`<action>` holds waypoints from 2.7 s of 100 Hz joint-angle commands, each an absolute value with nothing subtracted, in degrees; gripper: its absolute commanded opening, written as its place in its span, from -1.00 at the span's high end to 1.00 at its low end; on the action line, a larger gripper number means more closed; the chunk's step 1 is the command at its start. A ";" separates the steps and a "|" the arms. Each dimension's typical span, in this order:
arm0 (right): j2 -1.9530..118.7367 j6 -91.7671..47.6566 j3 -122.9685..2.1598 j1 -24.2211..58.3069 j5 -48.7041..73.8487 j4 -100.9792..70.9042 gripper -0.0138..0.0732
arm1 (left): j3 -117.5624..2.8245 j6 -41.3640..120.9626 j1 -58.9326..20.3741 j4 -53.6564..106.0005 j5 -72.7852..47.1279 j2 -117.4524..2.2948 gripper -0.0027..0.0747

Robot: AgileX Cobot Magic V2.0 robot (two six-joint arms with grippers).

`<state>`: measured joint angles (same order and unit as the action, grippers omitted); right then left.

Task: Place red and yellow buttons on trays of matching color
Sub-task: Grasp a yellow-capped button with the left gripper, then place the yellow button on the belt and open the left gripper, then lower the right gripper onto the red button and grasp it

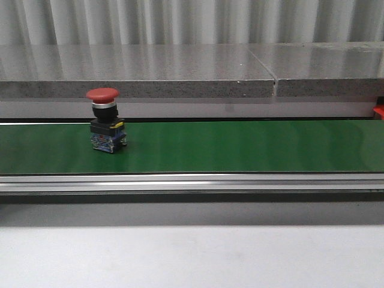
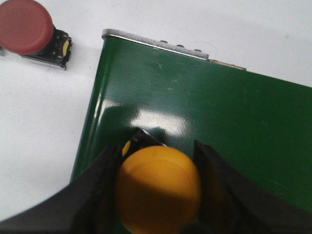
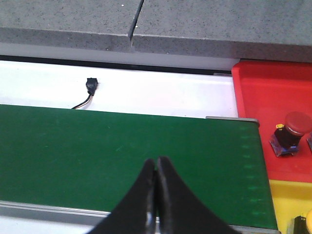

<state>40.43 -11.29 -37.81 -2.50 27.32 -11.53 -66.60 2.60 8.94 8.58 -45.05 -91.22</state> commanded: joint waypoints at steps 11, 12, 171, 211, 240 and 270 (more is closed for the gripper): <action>40.08 -11.78 -39.36 -2.49 23.57 -11.62 0.84 | -68.07 2.56 8.34 9.14 -43.74 -89.32 0.30; 40.08 -11.78 -39.36 -2.49 23.57 -11.62 0.84 | -68.07 2.56 8.22 9.14 -43.88 -89.32 0.23; 40.08 -11.78 -39.36 -2.49 23.57 -11.62 0.84 | -33.64 7.03 -2.81 9.05 -30.17 -22.35 -0.55; 40.08 -11.78 -39.36 -2.49 23.57 -11.62 0.84 | -27.61 7.03 -2.81 9.14 -31.79 -8.48 0.90; 40.08 -11.78 -39.36 -2.49 23.57 -11.62 0.84 | -27.61 7.03 -2.81 9.14 -31.79 -8.48 0.99; 40.35 -11.78 -39.36 -2.49 23.57 -11.65 0.83 | -27.61 7.03 -2.81 9.14 -31.79 -8.48 0.99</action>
